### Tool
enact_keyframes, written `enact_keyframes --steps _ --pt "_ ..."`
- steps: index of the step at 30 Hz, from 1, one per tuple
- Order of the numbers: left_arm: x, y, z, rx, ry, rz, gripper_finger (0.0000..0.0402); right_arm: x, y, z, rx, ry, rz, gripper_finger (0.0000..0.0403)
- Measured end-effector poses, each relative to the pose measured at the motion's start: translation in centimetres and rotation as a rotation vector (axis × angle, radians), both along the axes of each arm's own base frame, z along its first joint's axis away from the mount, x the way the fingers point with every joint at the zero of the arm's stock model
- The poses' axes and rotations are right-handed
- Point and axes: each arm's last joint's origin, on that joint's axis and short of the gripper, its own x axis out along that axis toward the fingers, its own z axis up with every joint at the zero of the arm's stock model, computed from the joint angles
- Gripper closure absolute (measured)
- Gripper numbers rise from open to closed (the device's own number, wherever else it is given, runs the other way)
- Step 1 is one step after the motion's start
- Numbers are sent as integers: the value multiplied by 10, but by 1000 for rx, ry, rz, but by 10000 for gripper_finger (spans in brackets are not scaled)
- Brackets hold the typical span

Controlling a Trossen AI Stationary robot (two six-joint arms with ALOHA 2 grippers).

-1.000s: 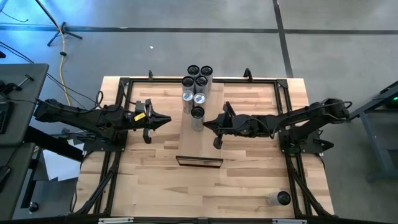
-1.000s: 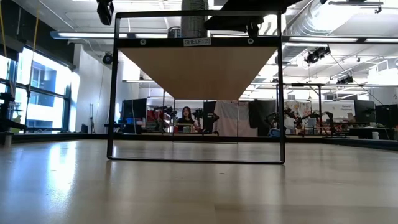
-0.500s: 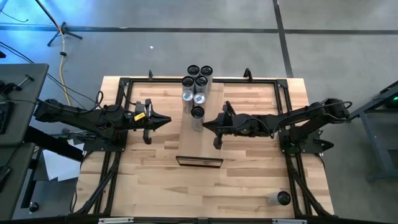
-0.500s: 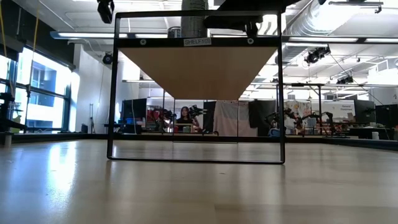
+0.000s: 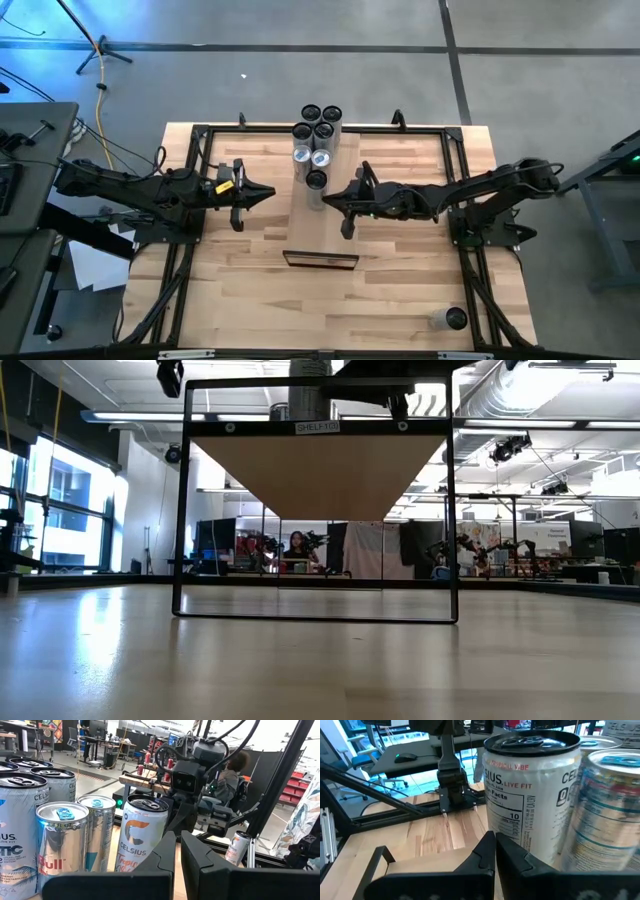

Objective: Place canned beverage on shelf
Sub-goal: Put the top white yellow soda can on the shelf

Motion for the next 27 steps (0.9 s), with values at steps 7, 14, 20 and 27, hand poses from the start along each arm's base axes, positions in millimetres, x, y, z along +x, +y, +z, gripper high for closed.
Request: enact_keyframes --steps 7,14,20,27 --pt "0 0 0 -10 -2 0 401 9 1 -7 4 -30 -8 403" --pt "0 0 0 -10 -2 0 401 10 0 -8 4 -34 -14 403" --pt "0 0 0 -10 -2 0 401 11 -9 -8 20 -43 -72 403" --pt "0 0 0 -10 -2 0 401 10 -8 -7 29 -33 -7 403"
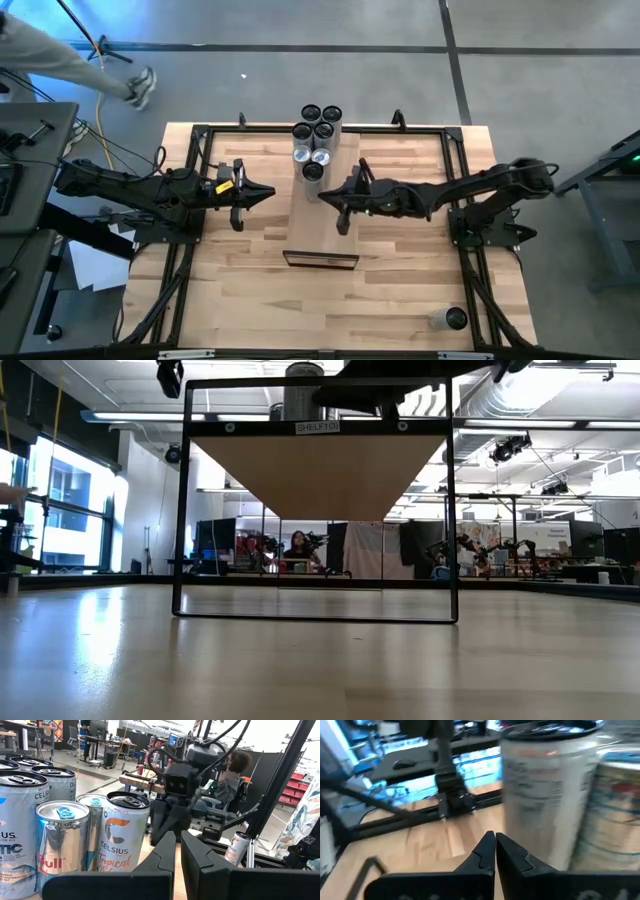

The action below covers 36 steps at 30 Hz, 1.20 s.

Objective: Place canned beverage on shelf
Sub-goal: Put the top white yellow soda can on the shelf

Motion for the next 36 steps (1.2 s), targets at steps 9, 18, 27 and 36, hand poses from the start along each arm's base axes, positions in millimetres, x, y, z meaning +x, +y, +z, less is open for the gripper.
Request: enact_keyframes --steps 9,18,27,36 --pt "0 0 0 0 1 0 401 -11 -1 2 -37 86 -36 403" --pt "0 1 -1 2 9 47 401 -6 -10 20 -118 215 -160 403" --pt "0 2 -1 9 13 67 401 -6 -14 21 -94 214 -181 403" --pt "-1 2 -9 91 111 74 401 -4 -14 25 -82 171 -176 403"
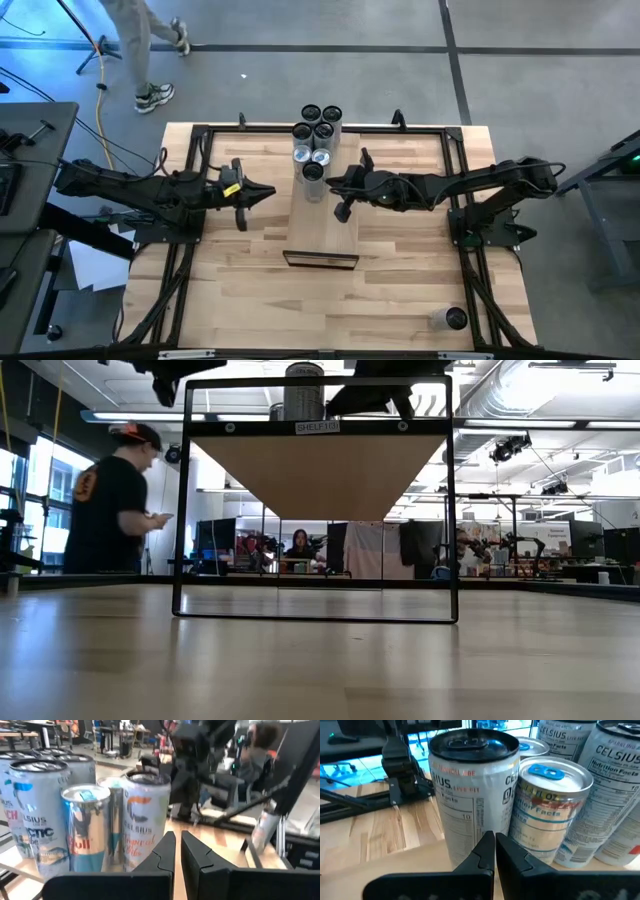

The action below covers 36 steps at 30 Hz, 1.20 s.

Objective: Place canned beverage on shelf
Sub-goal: Put the top white yellow soda can on the shelf

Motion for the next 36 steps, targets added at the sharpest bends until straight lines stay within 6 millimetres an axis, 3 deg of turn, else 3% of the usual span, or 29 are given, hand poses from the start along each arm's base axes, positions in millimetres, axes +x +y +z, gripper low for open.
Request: enact_keyframes --steps 7,19,29,36 --pt "1 8 -9 40 41 -45 401 0 0 0 22 -11 -1 403" --pt "-2 35 -62 -10 -7 -50 401 0 0 0 81 -37 -16 403" --pt "-4 54 -66 14 7 -58 401 2 1 5 115 -110 -20 403" --pt "-1 61 -65 13 -28 -63 401 14 2 -5 137 -131 -7 403"
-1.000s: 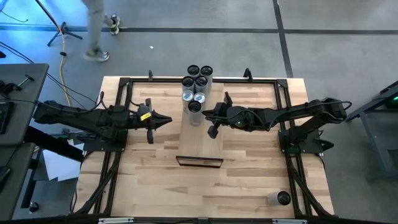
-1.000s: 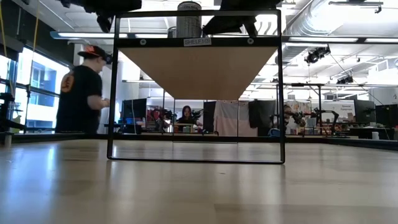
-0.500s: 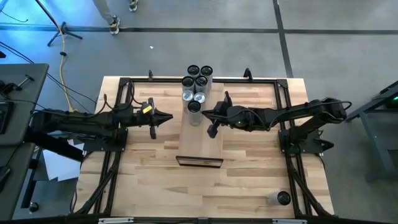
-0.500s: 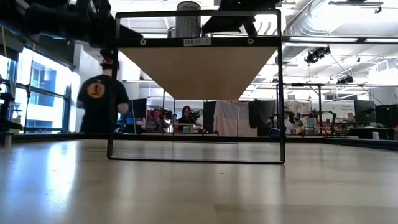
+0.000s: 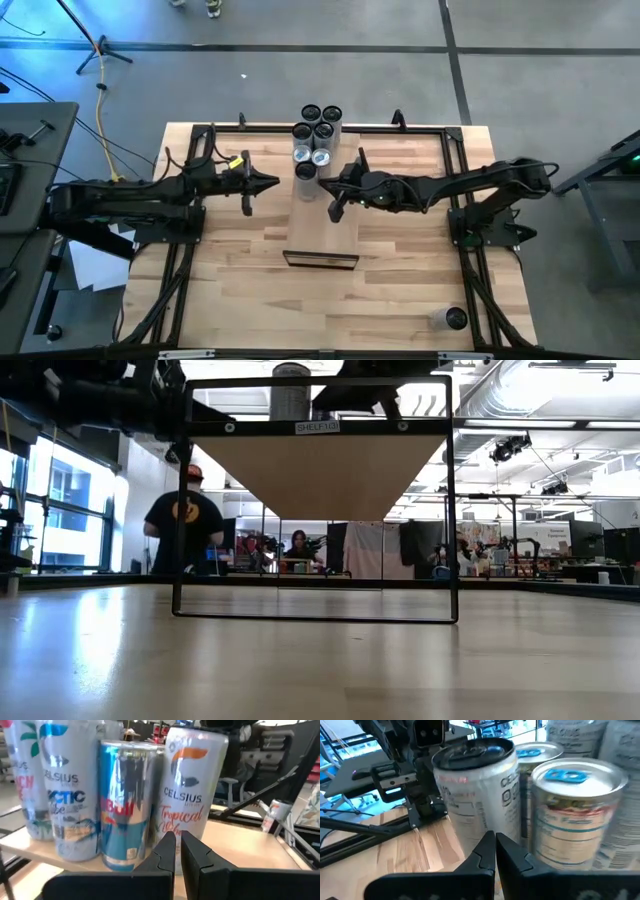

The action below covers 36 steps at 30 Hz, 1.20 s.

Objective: Place canned beverage on shelf
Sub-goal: Put the top white yellow soda can on the shelf

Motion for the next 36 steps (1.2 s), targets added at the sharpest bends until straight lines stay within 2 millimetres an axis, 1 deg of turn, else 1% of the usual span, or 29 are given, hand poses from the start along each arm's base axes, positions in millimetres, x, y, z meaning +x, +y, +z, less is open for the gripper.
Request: enact_keyframes --steps 3,8,22,32,36 --pt "2 0 1 -8 -17 -22 401 5 0 -4 1 -14 0 403" --pt "4 1 -3 -20 1 -25 401 5 0 -4 1 -15 -1 403" --pt "15 4 -11 -17 20 -26 401 7 -9 -6 29 -29 -20 403" --pt "26 12 -14 -5 -37 -4 401 7 -9 -6 30 -27 -18 403" --pt "30 14 -18 -21 -43 -36 401 8 -10 -6 40 -31 -24 403"
